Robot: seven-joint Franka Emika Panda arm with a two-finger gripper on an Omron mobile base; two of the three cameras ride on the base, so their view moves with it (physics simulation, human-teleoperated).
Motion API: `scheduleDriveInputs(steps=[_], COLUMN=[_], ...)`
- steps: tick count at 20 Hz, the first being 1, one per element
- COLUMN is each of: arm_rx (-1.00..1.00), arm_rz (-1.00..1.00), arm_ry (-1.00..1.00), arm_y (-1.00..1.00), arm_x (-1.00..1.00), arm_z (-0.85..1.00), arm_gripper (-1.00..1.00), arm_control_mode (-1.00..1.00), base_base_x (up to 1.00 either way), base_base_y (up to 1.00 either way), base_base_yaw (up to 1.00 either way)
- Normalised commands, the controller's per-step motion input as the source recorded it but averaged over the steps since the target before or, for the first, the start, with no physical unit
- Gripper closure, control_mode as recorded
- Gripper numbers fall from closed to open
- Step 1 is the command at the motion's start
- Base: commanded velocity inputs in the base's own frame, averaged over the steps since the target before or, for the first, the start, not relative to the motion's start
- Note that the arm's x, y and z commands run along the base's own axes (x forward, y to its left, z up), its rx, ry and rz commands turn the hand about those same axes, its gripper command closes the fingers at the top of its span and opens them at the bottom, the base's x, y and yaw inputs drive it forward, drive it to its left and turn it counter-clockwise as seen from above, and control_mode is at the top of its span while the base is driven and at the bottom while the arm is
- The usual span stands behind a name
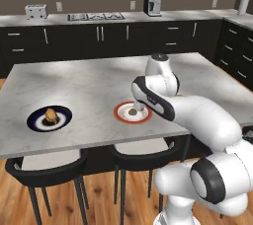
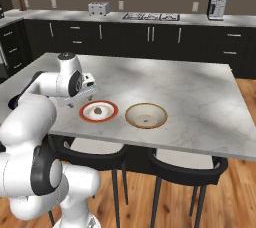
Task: Pick the chicken drumstick and garlic from their plates and place them in the bowl. Then put the bowl in the fridge.
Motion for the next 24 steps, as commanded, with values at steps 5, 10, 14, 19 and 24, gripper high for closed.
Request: scheduleDriveInputs(steps=[5,10,14,19,24], arm_rx=[0.00,0.00,0.00,0.00,0.00], arm_rz=[0.00,0.00,0.00,0.00,0.00], arm_ry=[-0.01,0.00,0.00,0.04,0.00], arm_y=[0.00,0.01,0.01,0.00,0.01], arm_x=[0.40,0.43,0.44,0.45,0.34], arm_z=[-0.20,-0.20,-0.20,-0.20,-0.18], arm_gripper=[-1.00,-1.00,-1.00,-1.00,-1.00], arm_control_mode=[-1.00,-1.00,-1.00,-1.00,-1.00], base_base_x=[0.00,0.00,0.00,0.00,0.00], base_base_y=[0.00,0.00,0.00,0.00,0.00], base_base_yaw=[0.00,0.00,0.00,0.00,0.00])
